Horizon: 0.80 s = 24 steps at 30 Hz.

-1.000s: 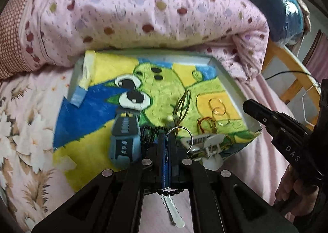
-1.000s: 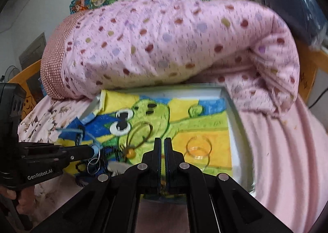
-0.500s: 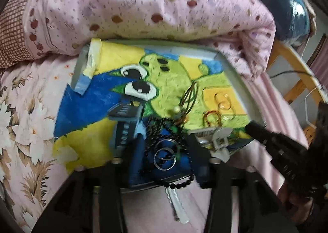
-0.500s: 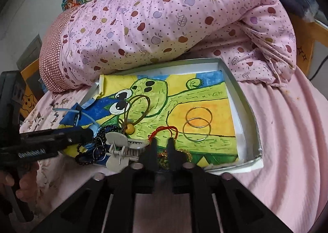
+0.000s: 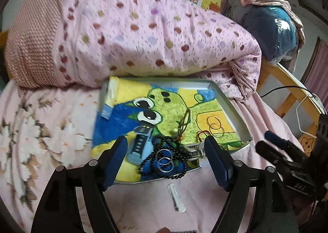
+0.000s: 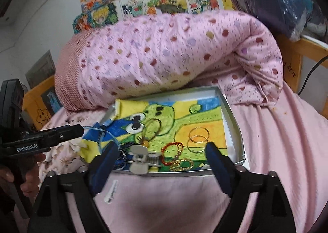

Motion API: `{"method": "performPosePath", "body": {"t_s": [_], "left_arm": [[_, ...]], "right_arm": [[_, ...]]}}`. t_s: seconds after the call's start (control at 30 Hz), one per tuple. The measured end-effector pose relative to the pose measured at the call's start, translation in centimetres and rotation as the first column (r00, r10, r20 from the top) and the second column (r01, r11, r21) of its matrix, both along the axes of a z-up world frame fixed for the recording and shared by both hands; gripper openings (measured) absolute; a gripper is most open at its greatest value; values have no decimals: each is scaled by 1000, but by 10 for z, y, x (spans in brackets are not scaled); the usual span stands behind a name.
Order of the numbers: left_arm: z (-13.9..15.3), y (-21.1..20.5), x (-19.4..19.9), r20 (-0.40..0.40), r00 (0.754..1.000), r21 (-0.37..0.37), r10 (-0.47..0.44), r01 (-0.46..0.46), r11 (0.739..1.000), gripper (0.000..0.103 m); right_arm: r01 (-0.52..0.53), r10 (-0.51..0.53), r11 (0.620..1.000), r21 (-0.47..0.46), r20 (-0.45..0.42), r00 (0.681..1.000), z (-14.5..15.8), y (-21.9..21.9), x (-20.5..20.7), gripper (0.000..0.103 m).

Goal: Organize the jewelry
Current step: 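Open the left tool over the tray releasing the ring while the right tool releases its rings, then lift both open tools back over the black braided keychain and white hair clip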

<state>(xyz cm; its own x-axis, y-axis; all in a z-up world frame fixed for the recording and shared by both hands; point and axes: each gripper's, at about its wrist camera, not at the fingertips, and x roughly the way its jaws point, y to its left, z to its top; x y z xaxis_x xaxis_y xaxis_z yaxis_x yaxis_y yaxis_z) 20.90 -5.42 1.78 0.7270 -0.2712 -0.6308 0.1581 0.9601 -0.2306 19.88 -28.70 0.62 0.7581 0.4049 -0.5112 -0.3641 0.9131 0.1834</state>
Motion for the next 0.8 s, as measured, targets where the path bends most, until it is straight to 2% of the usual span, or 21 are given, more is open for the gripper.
{"method": "performPosePath", "body": {"t_s": [0.03, 0.1, 0.2, 0.37, 0.57, 0.8], "left_arm": [[2, 1, -5, 8, 1000, 11, 3, -3, 1000, 72], [6, 4, -18, 30, 999, 29, 12, -12, 1000, 73], [10, 13, -40, 62, 998, 23, 32, -34, 999, 99], [13, 29, -73, 72, 995, 2, 75, -75, 997, 99], [9, 40, -108, 48, 994, 45, 98, -100, 994, 99], [-9, 41, -132, -14, 994, 93, 105, -103, 990, 99]], "right_arm": [[-1, 1, 1000, 3, 13, 1000, 3, 0, -5, 97], [-3, 2, 1000, 4, 31, 1000, 8, 1, -14, 98], [-12, 12, 1000, 5, 46, 999, 14, 3, -30, 102], [-23, 23, 1000, -2, 51, 998, 16, 7, -54, 103], [-52, 53, 998, -22, 45, 998, 10, 13, -82, 103], [-69, 68, 997, -44, -24, 997, -12, 19, -100, 103]]}}
